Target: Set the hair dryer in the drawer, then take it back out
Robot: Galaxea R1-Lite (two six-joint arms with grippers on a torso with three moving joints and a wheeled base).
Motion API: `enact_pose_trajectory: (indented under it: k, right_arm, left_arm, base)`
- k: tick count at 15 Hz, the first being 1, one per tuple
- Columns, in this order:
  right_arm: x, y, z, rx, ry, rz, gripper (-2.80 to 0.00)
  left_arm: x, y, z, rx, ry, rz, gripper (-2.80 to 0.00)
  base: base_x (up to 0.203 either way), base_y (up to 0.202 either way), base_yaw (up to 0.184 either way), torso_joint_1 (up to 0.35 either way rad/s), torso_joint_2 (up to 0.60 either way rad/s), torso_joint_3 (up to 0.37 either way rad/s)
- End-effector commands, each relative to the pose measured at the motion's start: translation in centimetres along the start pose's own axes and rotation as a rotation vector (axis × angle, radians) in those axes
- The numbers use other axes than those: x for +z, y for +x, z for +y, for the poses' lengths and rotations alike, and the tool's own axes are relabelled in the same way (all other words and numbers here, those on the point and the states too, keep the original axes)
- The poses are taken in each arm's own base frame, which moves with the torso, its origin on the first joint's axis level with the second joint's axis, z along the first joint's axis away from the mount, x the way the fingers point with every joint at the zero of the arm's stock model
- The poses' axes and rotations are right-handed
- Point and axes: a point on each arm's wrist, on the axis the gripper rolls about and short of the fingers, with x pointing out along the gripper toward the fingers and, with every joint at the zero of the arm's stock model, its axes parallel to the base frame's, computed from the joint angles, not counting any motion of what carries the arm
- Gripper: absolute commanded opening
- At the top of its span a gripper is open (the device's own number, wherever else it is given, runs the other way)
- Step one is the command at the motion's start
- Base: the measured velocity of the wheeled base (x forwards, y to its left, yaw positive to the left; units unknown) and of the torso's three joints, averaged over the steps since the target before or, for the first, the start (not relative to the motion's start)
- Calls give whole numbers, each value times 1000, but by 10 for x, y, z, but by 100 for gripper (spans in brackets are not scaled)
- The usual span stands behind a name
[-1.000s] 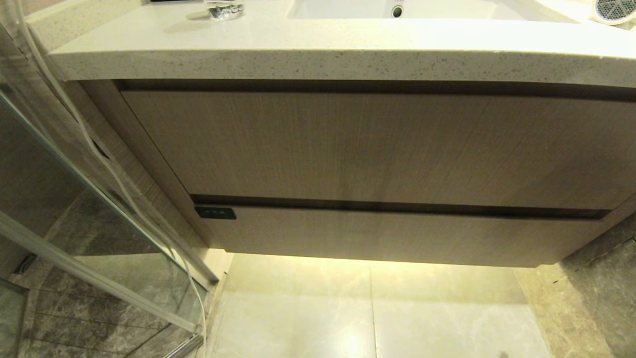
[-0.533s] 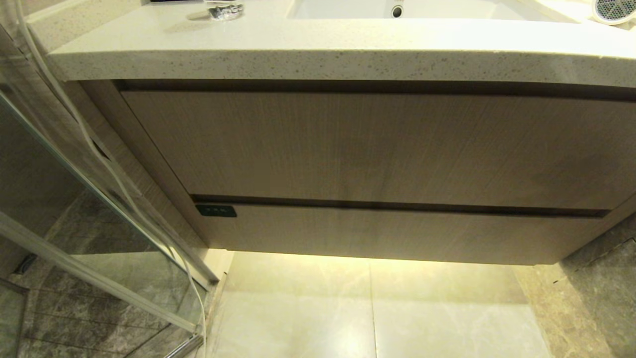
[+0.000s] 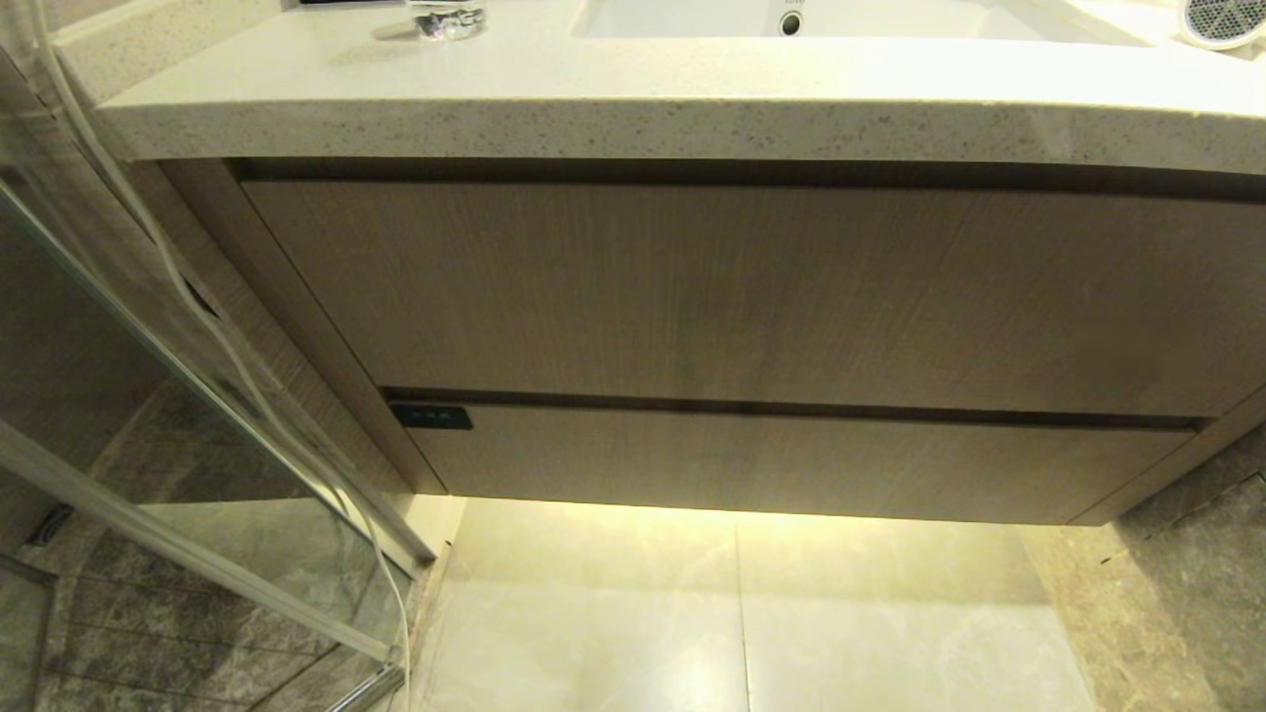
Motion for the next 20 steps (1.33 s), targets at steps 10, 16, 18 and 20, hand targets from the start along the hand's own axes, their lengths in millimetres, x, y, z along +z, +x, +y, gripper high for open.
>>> enact_pose_trajectory:
  k: [10, 16, 18, 20]
  right_arm:
    - [-114, -62, 74, 221, 467, -338, -280]
    - [-120, -62, 78, 260, 564, -292, -280]
    - [-120, -62, 77, 259, 566, -295, -280]
    - [-120, -62, 77, 257, 570, -293, -280]
  left_arm:
    - [0, 0, 0, 0, 0, 0, -280]
    - [0, 0, 0, 0, 0, 0, -280]
    - [0, 0, 0, 0, 0, -1, -280]
    - [0, 0, 0, 0, 0, 0, -280]
  base:
    - [0, 0, 0, 0, 0, 0]
    - [0, 0, 0, 0, 0, 0]
    - [0, 0, 0, 0, 0, 0]
    - [0, 0, 0, 0, 0, 0]
